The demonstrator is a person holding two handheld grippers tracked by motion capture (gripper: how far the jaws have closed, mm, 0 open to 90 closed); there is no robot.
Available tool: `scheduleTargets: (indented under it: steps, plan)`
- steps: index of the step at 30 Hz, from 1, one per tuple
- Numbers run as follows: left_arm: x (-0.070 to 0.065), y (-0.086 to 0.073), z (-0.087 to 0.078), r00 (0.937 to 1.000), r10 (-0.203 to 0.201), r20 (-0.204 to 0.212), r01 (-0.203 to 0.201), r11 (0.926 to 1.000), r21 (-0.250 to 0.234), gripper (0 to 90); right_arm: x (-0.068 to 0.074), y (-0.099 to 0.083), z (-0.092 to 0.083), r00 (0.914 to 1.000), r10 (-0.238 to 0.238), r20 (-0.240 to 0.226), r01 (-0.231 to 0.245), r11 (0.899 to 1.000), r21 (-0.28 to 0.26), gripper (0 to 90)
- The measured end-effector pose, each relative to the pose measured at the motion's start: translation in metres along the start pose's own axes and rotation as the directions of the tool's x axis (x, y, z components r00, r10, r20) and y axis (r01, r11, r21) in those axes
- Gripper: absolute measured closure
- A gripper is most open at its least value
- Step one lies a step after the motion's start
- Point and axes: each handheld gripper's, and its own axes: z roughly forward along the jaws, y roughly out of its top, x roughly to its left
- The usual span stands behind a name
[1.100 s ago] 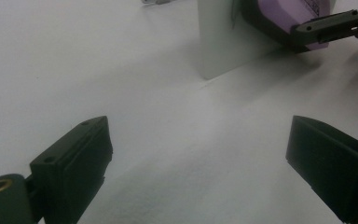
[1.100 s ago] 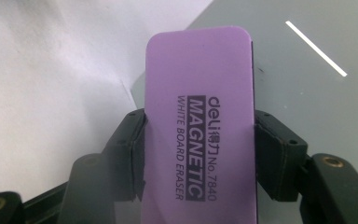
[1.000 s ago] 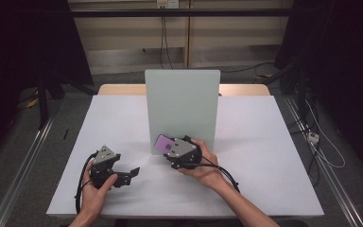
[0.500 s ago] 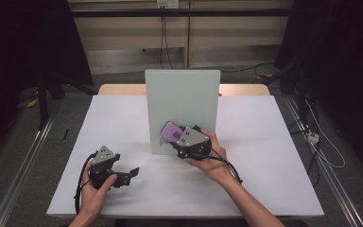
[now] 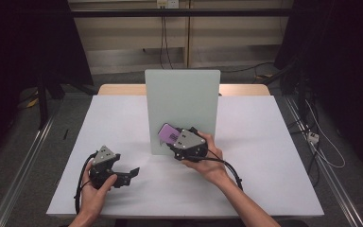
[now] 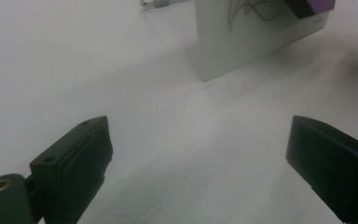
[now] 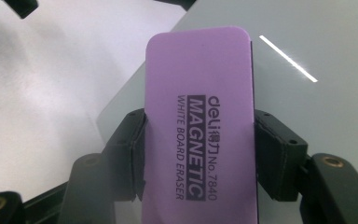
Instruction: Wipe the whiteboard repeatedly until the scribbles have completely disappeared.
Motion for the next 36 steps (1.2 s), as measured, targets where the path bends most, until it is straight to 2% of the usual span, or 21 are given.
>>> scheduleTargets:
  steps: [5,7,11,13,16,18,23,36]
  plan:
    - [0.0,0.0,-0.001,1.0,-0.001,0.0,0.001,1.0,-0.007,6.7,0.005,-0.007,0.0,0.9982,-0.048,-0.037,0.05,0.998,0.044,42.2]
    - [0.0,0.0,-0.002,1.0,-0.001,0.004,0.001,1.0,-0.01,6.7,0.004,-0.014,-0.005,0.9983,-0.047,-0.033,0.049,0.997,0.052,42.2]
    - [0.001,0.0,-0.002,1.0,-0.004,0.002,0.004,1.0,-0.006,6.7,-0.007,-0.027,-0.022,1.0,-0.007,0.004,0.007,0.999,0.05,42.2]
    - [-0.001,0.0,-0.001,1.0,-0.005,0.004,0.005,1.0,-0.008,6.7,-0.014,-0.031,-0.03,0.9994,-0.005,0.033,0.004,0.999,0.05,42.2]
    - [-0.002,0.0,0.0,1.0,0.002,0.003,-0.002,1.0,-0.003,6.7,-0.023,-0.038,-0.041,0.9982,0.021,0.056,-0.023,0.999,0.04,42.2]
    - [-0.002,0.0,0.001,1.0,0.0,0.004,0.0,1.0,-0.002,6.7,-0.024,-0.04,-0.043,0.9978,0.03,0.059,-0.032,0.999,0.036,42.2]
    - [-0.002,0.0,0.002,1.0,0.002,0.002,-0.002,1.0,0.004,6.8,-0.017,-0.035,-0.035,0.9975,0.022,0.067,-0.025,0.999,0.033,42.1]
    - [-0.002,0.0,0.002,1.0,0.004,0.002,-0.004,1.0,0.006,6.8,0.003,-0.017,-0.007,0.9998,0.016,0.012,-0.016,1.0,0.018,42.1]
